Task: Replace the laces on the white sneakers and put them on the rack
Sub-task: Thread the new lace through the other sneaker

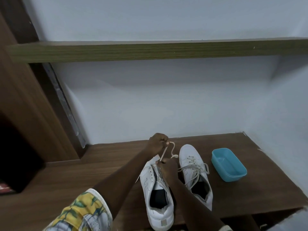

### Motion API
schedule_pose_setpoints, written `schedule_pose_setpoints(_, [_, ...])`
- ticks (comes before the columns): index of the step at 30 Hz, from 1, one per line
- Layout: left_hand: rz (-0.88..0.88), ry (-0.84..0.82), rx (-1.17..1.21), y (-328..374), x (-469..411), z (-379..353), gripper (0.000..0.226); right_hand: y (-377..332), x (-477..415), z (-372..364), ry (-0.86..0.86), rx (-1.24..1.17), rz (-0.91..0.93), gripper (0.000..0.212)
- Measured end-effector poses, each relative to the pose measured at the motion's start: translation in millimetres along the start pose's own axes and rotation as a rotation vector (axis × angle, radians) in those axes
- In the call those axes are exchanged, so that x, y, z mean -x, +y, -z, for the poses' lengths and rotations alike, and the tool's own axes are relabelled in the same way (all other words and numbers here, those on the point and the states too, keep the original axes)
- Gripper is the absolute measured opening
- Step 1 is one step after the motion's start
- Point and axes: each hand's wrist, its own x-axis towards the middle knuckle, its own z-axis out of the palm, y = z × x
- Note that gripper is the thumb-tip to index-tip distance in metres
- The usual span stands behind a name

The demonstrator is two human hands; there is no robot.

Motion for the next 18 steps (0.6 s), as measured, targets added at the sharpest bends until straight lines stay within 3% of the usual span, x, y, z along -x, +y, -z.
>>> schedule_pose_setpoints(4, [-0.015, 0.006, -0.027, -3.3, 5.6, 1.7, 0.005, 0.7, -3.6, 2.3, 0.02, 0.102, -0.007, 0.048])
schedule_pose_setpoints(6, [0.034, 0.039, -0.061, -24.2, 12.1, 3.6, 0.017, 3.5, -4.4, 3.6, 0.011, 0.059, -0.012, 0.041])
schedule_pose_setpoints(8, [0.148, 0.083, -0.156, -54.6, 21.7, 4.2, 0.027, 6.2, -5.1, 4.4, 0.012, 0.029, -0.006, 0.02])
schedule_pose_setpoints(14, [0.334, 0.032, -0.246, -105.5, 55.6, -5.8, 0.02, 12.4, -7.0, 7.4, 0.005, -0.199, -0.116, 0.015])
schedule_pose_setpoints(18, [0.326, 0.017, -0.37, -105.9, 60.2, -6.9, 0.013, 16.0, -8.4, 5.5, 0.005, -0.305, -0.17, 0.015])
